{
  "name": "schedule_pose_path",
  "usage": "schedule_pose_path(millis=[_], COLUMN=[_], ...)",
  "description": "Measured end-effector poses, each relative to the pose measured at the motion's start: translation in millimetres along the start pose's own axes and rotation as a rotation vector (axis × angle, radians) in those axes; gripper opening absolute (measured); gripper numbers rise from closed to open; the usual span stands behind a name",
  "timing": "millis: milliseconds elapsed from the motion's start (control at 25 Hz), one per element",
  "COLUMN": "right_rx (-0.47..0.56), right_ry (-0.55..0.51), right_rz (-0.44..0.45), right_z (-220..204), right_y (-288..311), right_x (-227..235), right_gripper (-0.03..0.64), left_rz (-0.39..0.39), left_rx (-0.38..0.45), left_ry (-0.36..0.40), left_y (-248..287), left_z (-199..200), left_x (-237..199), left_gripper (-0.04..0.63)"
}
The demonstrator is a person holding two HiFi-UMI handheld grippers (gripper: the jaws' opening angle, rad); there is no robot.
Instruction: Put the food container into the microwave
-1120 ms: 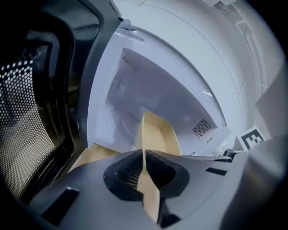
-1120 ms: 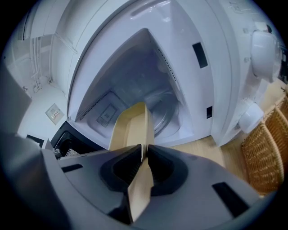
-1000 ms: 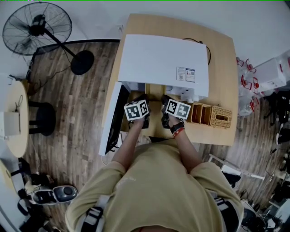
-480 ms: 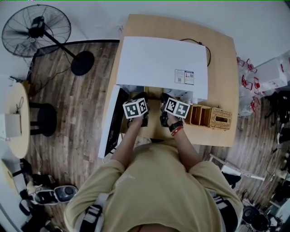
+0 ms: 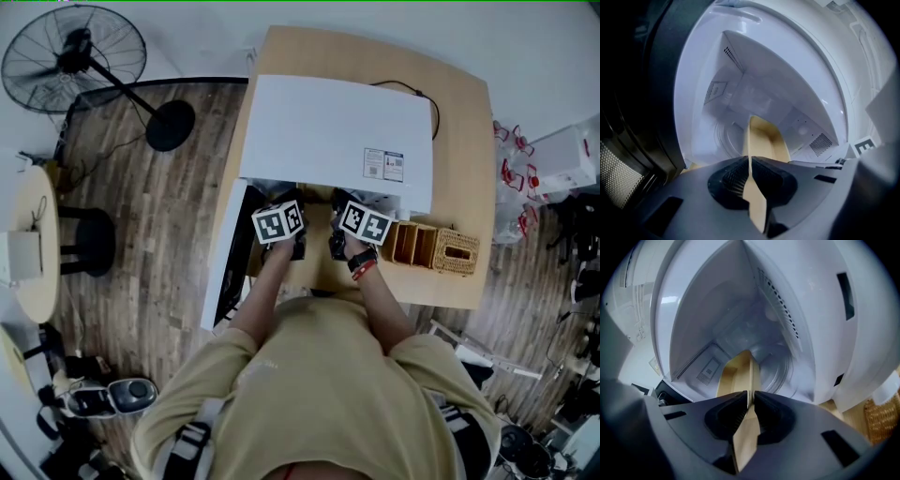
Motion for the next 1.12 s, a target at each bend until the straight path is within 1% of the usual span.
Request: schedule_pose_path(millis=[360, 640, 760, 840, 960, 1000, 1080, 1120], right_rx=[0.015, 0.031, 0.033, 0.035, 0.038, 0.041, 0.049, 0.054], right_ry=[-0.005, 0.005, -0.01, -0.022, -0.039, -0.045, -0.051, -0.051], right_rz=[0.008, 0.017, 0.031, 0.043, 0.05, 0.048, 0.04, 0.037], right_z=[11, 13, 13, 13, 13, 13, 12, 12], right_y=[17, 26, 28, 29, 29, 28, 25, 22], right_x=[0, 0, 0, -1, -4, -5, -4, -4], right_gripper=[0.064, 0.064, 0.066, 0.084, 0.14, 0.15, 0.161, 0.163], left_rz=[0.002, -0.024, -0.03, -0.024, -0.003, -0.009, -0.038, -0.048], left_rx=[0.022, 0.051, 0.068, 0.086, 0.124, 0.133, 0.135, 0.131], left_ry=[-0.011, 0.005, 0.029, 0.055, 0.105, 0.108, 0.1, 0.098], left_y=[14, 22, 22, 22, 19, 18, 17, 15], left_z=[11, 19, 20, 21, 24, 25, 24, 24], left_x=[-3, -3, -3, -2, -1, 0, 3, 5], left_gripper=[0.032, 0.032, 0.032, 0.032, 0.037, 0.057, 0.189, 0.196])
Point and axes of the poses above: the fingertips, and each gripper's own axes: y forward along the fingers, x to its right, z out of its top, the point moved 5 cm from there along -y, backward along the fingers, and after that the axes turned 10 degrees about x, right-handed, at the moved point
